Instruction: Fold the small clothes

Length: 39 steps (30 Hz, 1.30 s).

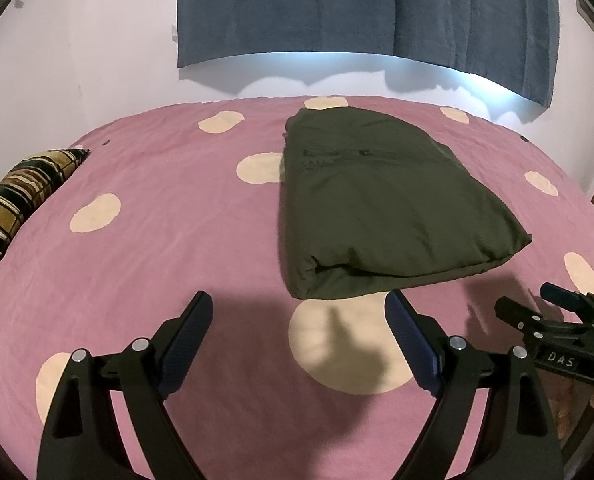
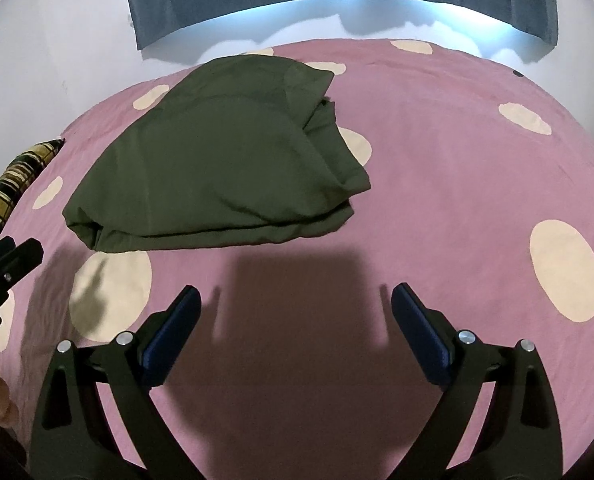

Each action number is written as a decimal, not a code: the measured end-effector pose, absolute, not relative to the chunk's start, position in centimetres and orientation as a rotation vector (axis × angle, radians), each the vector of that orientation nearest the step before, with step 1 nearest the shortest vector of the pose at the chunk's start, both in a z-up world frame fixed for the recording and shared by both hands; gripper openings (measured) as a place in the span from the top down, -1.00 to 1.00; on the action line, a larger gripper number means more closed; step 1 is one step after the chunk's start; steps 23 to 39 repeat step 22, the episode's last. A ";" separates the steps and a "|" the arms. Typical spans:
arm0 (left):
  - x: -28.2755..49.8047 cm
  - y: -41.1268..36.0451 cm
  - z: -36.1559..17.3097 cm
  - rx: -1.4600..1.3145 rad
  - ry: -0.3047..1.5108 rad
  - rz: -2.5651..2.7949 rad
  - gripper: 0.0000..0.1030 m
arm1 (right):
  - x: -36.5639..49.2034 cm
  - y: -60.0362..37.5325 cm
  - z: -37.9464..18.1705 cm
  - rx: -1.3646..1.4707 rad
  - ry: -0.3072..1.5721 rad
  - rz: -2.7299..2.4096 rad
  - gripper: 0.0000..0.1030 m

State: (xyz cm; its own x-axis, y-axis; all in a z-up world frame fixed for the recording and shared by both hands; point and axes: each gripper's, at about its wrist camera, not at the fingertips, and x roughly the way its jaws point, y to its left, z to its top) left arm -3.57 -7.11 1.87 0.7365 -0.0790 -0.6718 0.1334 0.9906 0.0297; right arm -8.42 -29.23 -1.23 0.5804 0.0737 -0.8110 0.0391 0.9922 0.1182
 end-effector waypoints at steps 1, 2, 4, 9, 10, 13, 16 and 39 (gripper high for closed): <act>-3.6 -7.1 1.9 0.079 0.733 -0.116 -0.68 | -8.4 -29.2 -1.3 0.128 0.954 0.021 -0.86; -3.6 -7.2 1.9 0.080 0.732 -0.117 -0.68 | -8.4 -29.2 -1.3 0.129 0.956 0.021 -0.86; -3.6 -7.2 1.9 0.076 0.734 -0.119 -0.68 | -8.4 -29.1 -1.3 0.131 0.958 0.021 -0.86; -3.4 -7.2 2.2 0.060 0.743 -0.092 -0.74 | -8.5 -28.9 -1.4 0.131 0.962 0.022 -0.86; -3.7 -7.2 2.4 0.057 0.720 -0.106 -0.75 | -8.5 -28.8 -1.4 0.130 0.963 0.023 -0.86; -4.3 -7.0 2.9 0.029 0.671 -0.143 -0.75 | -8.7 -28.5 -1.4 0.127 0.966 0.029 -0.86; -4.4 -6.9 3.6 0.032 0.649 -0.155 -0.75 | -8.8 -28.6 -1.2 0.140 0.963 0.038 -0.86; -2.5 -4.5 5.2 0.006 0.659 -0.130 -0.75 | -9.1 -29.6 0.1 0.195 0.964 0.071 -0.86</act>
